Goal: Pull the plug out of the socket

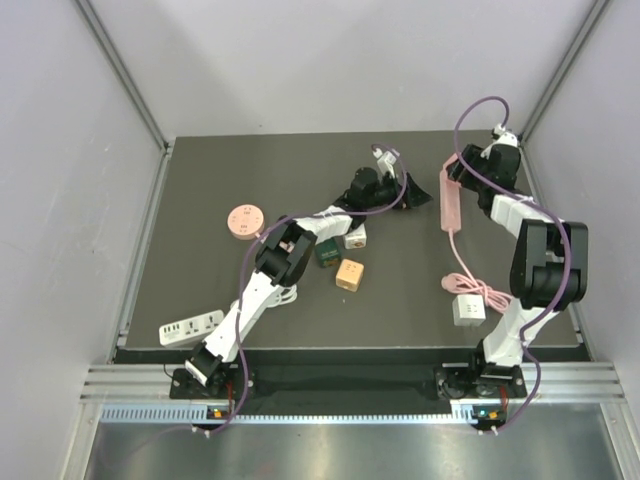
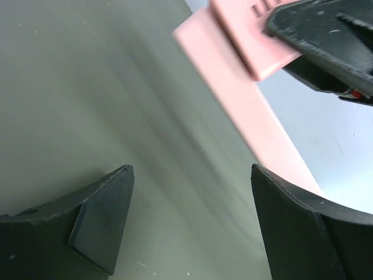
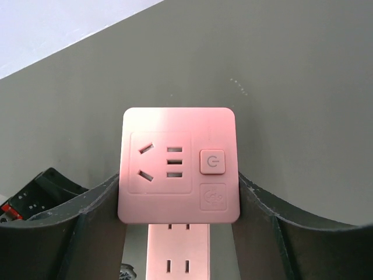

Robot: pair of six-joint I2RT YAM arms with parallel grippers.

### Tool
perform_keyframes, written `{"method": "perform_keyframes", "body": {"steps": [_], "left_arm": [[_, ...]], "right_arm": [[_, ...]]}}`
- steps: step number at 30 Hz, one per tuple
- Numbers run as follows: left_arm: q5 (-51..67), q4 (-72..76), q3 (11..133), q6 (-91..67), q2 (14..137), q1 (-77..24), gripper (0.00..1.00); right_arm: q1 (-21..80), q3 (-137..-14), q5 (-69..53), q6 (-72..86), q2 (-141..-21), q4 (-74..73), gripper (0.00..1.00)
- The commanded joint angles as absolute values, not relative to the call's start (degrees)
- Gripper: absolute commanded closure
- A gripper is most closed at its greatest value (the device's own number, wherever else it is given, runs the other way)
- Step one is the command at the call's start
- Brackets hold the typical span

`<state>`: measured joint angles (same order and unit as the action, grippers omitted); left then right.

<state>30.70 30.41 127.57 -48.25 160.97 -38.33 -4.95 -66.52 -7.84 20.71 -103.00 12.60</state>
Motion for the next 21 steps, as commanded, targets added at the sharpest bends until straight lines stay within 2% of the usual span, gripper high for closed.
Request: {"method": "perform_keyframes", "body": {"steps": [1,11,21], "left_arm": [[33.75,33.74,124.72,-45.97,159.26,-37.97,0.13],[37.80,47.19,124.71,-57.12,160.31,-37.35,0.15],[35.07,42.37,128.93,-57.57,162.25,-39.37,0.14]], "right_arm": [[-4.22,-66.54,-9.67,20.48,-99.58,19.41,1.00],[-1.32,-65.04,-8.18,19.34,-101.95,25.83,1.00],[2.11,-65.39,-5.19,18.02,-101.43,26.45,1.00]]}}
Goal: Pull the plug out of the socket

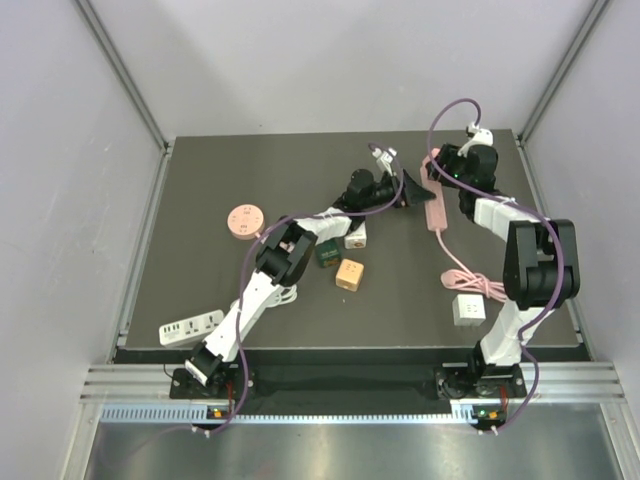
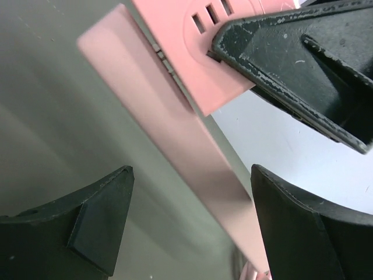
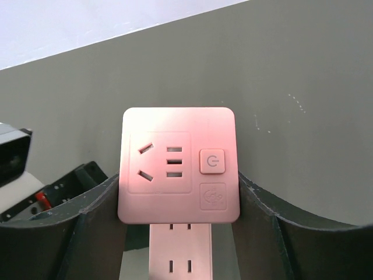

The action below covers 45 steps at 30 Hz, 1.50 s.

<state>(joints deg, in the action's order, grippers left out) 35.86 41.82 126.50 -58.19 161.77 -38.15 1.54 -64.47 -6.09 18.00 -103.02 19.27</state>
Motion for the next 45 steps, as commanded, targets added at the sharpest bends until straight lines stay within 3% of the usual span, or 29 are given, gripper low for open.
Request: {"method": "perform_keyframes", "body": {"steps": [1,6,9,12,13,14,30,38,45], "left_arm": [[34.81,42.36,129.11,-57.57,162.51,-39.81,0.14],[34.72,39.65,133.68,-57.57,165.15,-40.69,0.30],[33.58,38.23,133.60,-56.52,165.15,-40.87,0.47],[32.52,36.74,133.51,-55.90,165.41,-40.87,0.69],[31.74,35.96,133.51,-55.90,165.58,-40.87,0.91],[31.21,35.43,133.51,-55.99,165.67,-40.87,0.99],[19.52,24.79,130.34,-59.59,164.97,-40.78,1.00],[13.89,19.43,128.59,-56.00,164.01,-41.04,1.00],[12.74,18.02,128.14,-53.97,163.13,-41.40,1.00]], "right_arm": [[2.11,-65.30,-5.27,18.02,-101.34,26.54,1.00],[2.55,-65.04,-5.19,17.93,-101.16,26.80,1.00],[2.63,-64.60,-5.36,18.11,-100.81,27.42,1.00],[2.72,-64.34,-5.36,18.19,-100.72,27.86,1.00],[2.72,-64.25,-5.36,18.19,-100.72,27.95,1.00],[2.72,-64.25,-5.27,18.19,-100.72,28.04,1.00],[5.01,-60.57,-0.35,15.91,-100.11,32.60,1.00],[6.50,-53.18,6.32,13.28,-97.38,44.90,1.00],[3.17,-61.08,4.85,18.53,-100.81,30.09,1.00]]}}
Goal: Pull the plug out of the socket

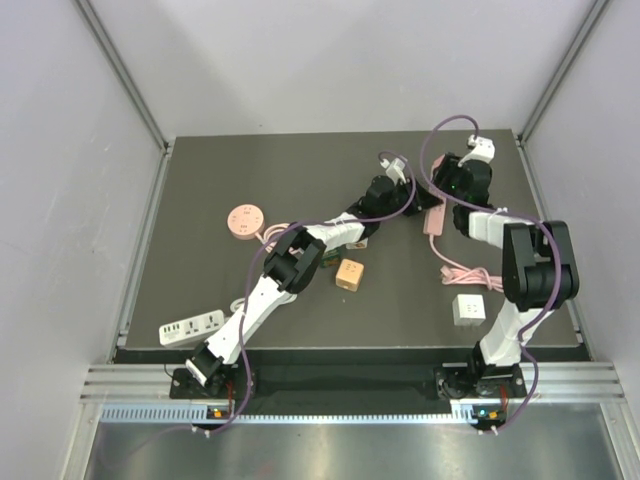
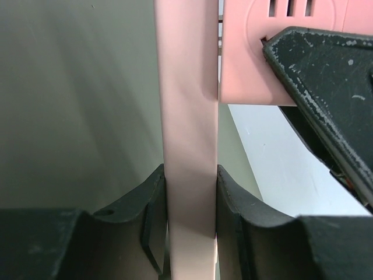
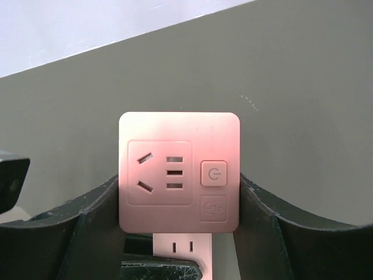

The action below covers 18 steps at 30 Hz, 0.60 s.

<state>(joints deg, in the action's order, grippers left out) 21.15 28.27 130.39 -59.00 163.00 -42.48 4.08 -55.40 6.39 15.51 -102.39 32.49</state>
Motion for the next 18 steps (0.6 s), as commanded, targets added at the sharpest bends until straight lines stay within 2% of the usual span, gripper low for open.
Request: {"method": "perform_keyframes", "body": {"steps": [1,7,10,12,18], "left_arm": [[12.92,18.02,128.23,-53.70,163.04,-41.40,1.00],[12.92,17.67,128.32,-51.33,162.07,-41.40,1.00],[12.66,17.32,128.32,-50.54,161.89,-41.40,1.00],[12.48,17.05,128.32,-50.01,161.81,-41.48,1.00],[11.52,16.26,128.85,-49.22,161.81,-41.40,1.00]], "right_arm": [[2.29,-61.34,1.27,21.24,-101.33,29.71,1.00],[-8.96,-59.06,-19.12,35.93,-105.64,37.26,1.00],[-8.97,-60.20,-20.48,36.30,-107.66,38.14,1.00],[-7.04,-61.78,-18.91,34.47,-107.58,34.74,1.00],[2.72,-67.14,1.38,17.96,-103.98,20.84,1.00]]}}
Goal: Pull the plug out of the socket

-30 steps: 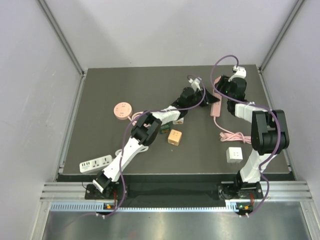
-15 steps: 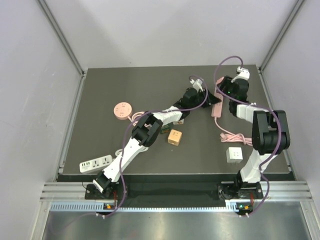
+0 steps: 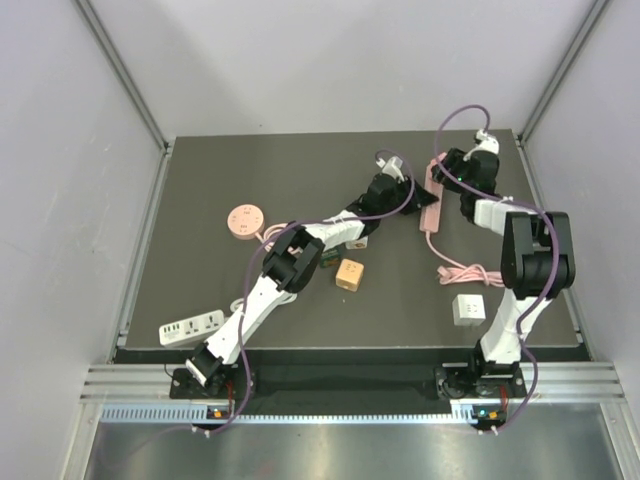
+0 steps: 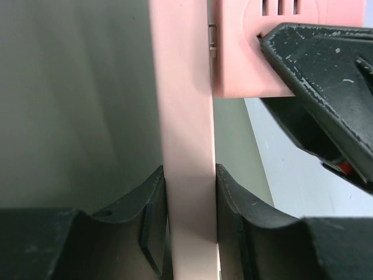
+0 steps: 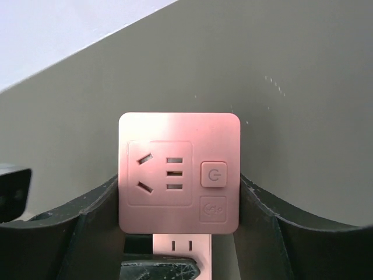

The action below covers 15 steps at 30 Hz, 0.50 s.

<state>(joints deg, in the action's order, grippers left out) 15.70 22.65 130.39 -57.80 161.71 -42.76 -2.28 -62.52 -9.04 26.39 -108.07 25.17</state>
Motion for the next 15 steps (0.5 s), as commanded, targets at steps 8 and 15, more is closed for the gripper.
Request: {"method": "perform_keyframes", "body": {"steps": [8,15], "left_arm": [[10.90,14.94,129.20,-48.16,161.72,-41.48,1.00],[10.90,14.77,128.85,-47.64,161.28,-41.49,1.00]], "right_arm": [[1.50,-65.93,7.22,17.30,-102.39,19.59,1.00],[-7.64,-60.12,-15.44,35.21,-105.11,34.08,1.00]]}}
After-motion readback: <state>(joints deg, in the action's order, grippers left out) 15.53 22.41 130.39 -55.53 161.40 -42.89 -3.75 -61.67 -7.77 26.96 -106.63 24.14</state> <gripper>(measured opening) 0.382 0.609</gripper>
